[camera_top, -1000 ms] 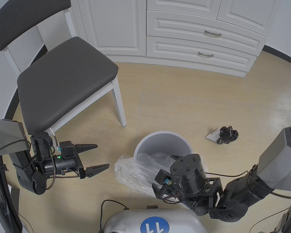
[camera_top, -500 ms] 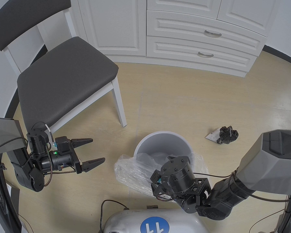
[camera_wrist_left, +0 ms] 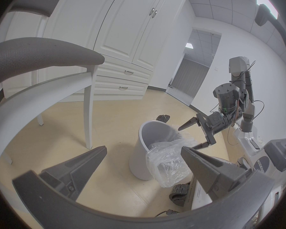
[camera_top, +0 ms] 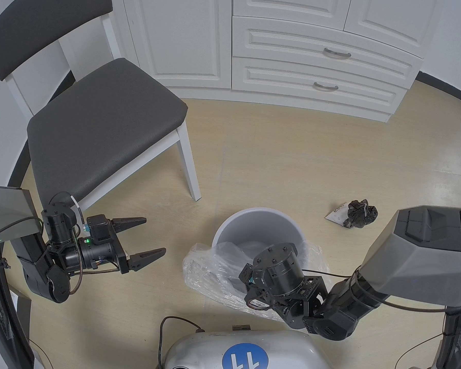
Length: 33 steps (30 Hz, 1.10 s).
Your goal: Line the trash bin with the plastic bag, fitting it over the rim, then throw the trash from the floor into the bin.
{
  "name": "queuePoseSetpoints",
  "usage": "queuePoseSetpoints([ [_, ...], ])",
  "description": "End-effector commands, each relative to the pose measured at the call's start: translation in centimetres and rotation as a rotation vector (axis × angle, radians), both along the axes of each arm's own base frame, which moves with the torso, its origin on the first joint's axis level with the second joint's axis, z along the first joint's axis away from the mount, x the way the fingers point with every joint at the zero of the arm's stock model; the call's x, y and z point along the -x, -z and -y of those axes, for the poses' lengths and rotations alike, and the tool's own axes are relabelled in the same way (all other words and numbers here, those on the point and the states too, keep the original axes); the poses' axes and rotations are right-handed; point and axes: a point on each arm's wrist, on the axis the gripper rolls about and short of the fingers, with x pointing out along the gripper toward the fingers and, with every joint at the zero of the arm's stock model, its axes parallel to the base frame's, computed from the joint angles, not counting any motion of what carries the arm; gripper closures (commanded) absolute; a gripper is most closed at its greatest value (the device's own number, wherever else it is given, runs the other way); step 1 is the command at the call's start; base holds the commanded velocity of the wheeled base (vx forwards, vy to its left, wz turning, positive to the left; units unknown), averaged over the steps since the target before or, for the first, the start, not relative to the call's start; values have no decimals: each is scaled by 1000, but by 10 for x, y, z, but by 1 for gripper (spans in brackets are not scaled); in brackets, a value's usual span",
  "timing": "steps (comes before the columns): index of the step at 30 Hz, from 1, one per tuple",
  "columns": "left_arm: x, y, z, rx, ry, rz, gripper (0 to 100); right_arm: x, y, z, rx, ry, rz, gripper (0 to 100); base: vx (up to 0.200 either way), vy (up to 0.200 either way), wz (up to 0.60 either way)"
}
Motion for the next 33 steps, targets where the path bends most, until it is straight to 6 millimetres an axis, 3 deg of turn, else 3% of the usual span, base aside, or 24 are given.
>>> queuePoseSetpoints([
  [1, 0, 0, -1, 0, -3, 5, 0, -5, -7, 4, -16, 14, 12, 100, 0, 0, 0],
  [10, -3, 1, -1, 2, -4, 39, 0, -38, -33, 4, -105, 80, 99, 100, 0, 0, 0],
  [12, -3, 1, -1, 3, -2, 40, 0, -55, -38, -1, -138, 111, 134, 100, 0, 0, 0],
  [23, -3, 1, -1, 2, 0, 41, 0, -109, -36, 13, -176, 218, 199, 100, 0, 0, 0],
  [33, -4, 3, 0, 2, 1, 37, 0, -152, -48, 29, -233, 297, 281, 100, 0, 0, 0],
])
